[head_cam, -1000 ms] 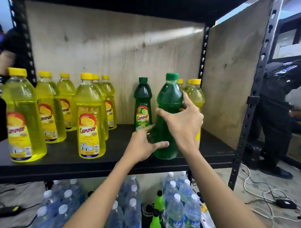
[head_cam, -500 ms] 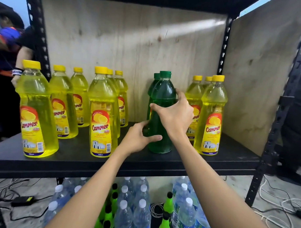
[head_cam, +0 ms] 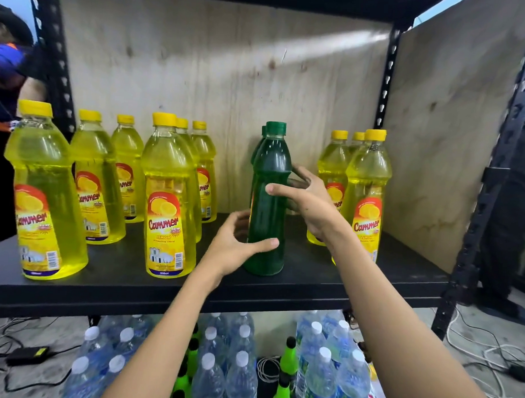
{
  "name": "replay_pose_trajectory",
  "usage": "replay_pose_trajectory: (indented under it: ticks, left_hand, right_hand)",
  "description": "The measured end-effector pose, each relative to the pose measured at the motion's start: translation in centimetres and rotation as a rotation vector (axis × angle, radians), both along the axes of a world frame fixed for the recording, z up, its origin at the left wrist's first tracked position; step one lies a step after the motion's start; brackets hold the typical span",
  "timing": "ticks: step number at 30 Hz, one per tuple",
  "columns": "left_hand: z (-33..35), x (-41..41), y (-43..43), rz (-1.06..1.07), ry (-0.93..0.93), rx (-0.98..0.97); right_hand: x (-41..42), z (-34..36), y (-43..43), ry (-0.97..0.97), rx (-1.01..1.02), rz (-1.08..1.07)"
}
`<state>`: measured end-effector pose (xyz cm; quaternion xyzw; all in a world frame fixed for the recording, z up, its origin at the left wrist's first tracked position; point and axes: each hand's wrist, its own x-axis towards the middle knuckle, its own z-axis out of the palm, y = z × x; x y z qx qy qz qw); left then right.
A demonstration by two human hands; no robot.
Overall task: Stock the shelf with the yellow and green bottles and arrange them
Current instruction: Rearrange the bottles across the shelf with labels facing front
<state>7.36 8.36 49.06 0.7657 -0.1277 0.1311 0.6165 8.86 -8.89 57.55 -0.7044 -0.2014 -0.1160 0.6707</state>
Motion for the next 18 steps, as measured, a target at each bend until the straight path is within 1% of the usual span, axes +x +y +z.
replay_pose_trajectory:
  ticks: [2,4,5,7,9,11,13,14,18]
  left_hand:
    - [0.3,0.1,0.6,-0.185,0.090,0.015]
    - [0.4,0.1,0.7,-0.246,0.105,0.031]
    - [0.2,0.1,0.7,-0.233,0.087,0.025]
    - [-0.1,0.0,0.3,-0.164,0.049,-0.003]
    - [-0.4,-0.2,-0.4,-0.052,0.036,-0.023]
    - [-0.6,-0.4,-1.2,0.069,0.006,0.008]
    - [-0.8,-0.6,-1.6,0.133,-0.023,0.052]
    - [-0.8,-0.6,-1.5,0.125,-0.019,0.065]
    - [-1.0,-0.5,-0.1,-0.011,0.015,0.084]
  right_hand:
    - [0.3,-0.3,-0.3,0.044,0.072,0.162]
    - [0.3,-0.4,-0.6,0.072,0.112,0.220]
    - [0.2,-0.5,-0.6,0.071,0.113,0.197]
    - [-0.4,-0.6,-0.5,0.016,0.050,0.043]
    - [-1.3,-0.9,0.0,-0.067,-0.053,-0.140]
    - [-2.0,-1.2,0.5,-0.109,-0.119,-0.261]
    - [-2.3,-1.1,0.5,-0.099,-0.140,-0.285]
    - [-2.4,-1.0,0.2,-0.081,-0.142,-0.269]
    - [-2.2,-0.6,-1.4,-0.049,-0.142,-0.153]
